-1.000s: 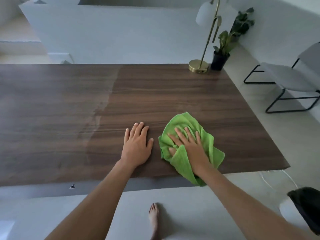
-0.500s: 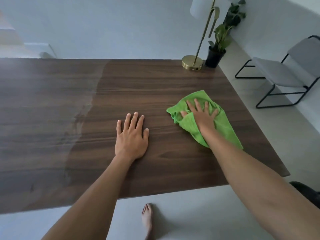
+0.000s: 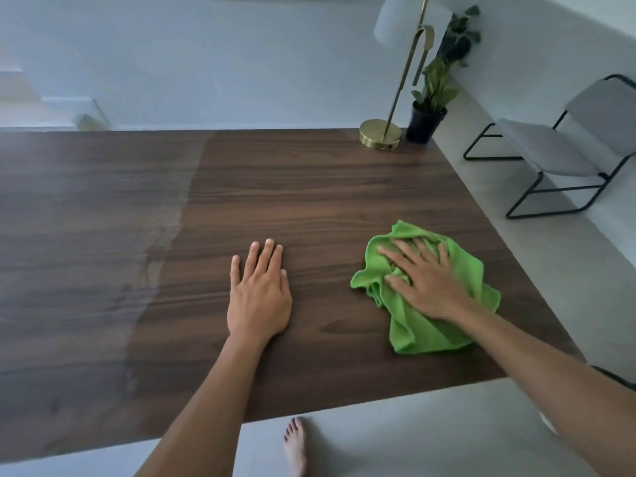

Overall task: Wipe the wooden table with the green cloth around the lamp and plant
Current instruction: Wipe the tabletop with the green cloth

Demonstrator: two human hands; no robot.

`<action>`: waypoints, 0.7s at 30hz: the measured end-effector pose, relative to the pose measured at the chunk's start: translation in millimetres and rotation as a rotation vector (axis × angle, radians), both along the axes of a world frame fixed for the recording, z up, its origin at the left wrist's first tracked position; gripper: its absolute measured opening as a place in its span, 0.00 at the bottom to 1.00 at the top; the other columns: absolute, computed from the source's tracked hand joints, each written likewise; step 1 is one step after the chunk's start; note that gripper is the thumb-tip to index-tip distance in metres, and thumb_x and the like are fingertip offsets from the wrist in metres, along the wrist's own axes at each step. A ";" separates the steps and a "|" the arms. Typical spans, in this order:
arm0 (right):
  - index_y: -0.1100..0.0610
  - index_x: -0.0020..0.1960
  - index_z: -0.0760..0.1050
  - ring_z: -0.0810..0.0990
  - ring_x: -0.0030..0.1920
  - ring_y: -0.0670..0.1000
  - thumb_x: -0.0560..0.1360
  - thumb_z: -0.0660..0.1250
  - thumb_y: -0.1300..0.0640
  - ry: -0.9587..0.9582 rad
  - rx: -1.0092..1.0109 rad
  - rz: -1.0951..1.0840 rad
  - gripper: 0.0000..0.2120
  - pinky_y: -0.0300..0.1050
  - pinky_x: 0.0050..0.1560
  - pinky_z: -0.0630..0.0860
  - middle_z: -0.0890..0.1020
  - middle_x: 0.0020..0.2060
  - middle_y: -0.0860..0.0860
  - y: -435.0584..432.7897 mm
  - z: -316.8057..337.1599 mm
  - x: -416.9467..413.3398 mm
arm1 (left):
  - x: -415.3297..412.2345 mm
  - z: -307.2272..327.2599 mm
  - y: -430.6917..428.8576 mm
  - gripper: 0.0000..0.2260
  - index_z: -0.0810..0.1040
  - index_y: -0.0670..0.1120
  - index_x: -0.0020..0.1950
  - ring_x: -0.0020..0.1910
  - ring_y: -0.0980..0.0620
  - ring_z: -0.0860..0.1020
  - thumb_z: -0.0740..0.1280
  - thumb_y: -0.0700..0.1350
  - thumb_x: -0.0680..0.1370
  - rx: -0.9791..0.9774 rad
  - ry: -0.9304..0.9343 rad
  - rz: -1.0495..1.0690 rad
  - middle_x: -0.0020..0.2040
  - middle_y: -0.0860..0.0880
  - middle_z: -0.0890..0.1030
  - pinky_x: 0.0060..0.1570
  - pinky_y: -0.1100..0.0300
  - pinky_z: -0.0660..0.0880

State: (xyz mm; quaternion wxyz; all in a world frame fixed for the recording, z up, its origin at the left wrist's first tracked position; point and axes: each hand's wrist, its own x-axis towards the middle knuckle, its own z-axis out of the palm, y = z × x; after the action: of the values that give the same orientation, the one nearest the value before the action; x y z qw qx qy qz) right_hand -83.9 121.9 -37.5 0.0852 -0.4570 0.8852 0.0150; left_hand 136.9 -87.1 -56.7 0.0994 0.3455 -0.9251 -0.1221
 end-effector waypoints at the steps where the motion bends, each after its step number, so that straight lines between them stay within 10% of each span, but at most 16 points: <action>1: 0.34 0.77 0.45 0.45 0.79 0.56 0.77 0.41 0.33 -0.008 0.011 -0.103 0.28 0.71 0.73 0.41 0.48 0.80 0.43 -13.6 1.9 -22.6 | -0.6 -0.2 0.0 0.23 0.57 0.49 0.79 0.79 0.53 0.47 0.49 0.50 0.83 0.002 0.002 0.005 0.79 0.53 0.54 0.76 0.48 0.43; 5: 0.41 0.79 0.48 0.42 0.78 0.61 0.79 0.41 0.37 -0.085 -0.014 -0.339 0.29 0.77 0.69 0.37 0.46 0.80 0.45 -88.4 0.3 -42.5 | 0.1 0.2 0.5 0.22 0.59 0.53 0.78 0.79 0.52 0.49 0.50 0.50 0.83 -0.004 0.005 -0.014 0.79 0.53 0.56 0.76 0.47 0.44; 13: 0.39 0.77 0.54 0.43 0.79 0.53 0.79 0.47 0.37 -0.064 -0.168 0.171 0.26 0.60 0.77 0.38 0.52 0.79 0.44 -10.8 -6.1 93.9 | 1.0 4.0 1.9 0.20 0.65 0.54 0.75 0.78 0.50 0.54 0.54 0.49 0.83 0.009 0.040 -0.001 0.78 0.52 0.61 0.76 0.47 0.48; 21: 0.38 0.78 0.49 0.43 0.79 0.50 0.76 0.41 0.33 -0.025 -0.043 -0.288 0.31 0.56 0.77 0.41 0.47 0.79 0.42 104.1 4.8 -53.8 | 7.3 2.0 4.9 0.21 0.65 0.51 0.75 0.78 0.50 0.55 0.56 0.52 0.82 -0.009 0.033 -0.045 0.78 0.49 0.62 0.75 0.48 0.49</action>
State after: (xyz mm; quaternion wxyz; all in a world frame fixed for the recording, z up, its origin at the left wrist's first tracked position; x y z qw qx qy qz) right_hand -137.7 226.0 -32.7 0.0874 -0.3271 0.9407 -0.0220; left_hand 144.1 -82.2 -54.7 0.1132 0.3220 -0.9315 -0.1259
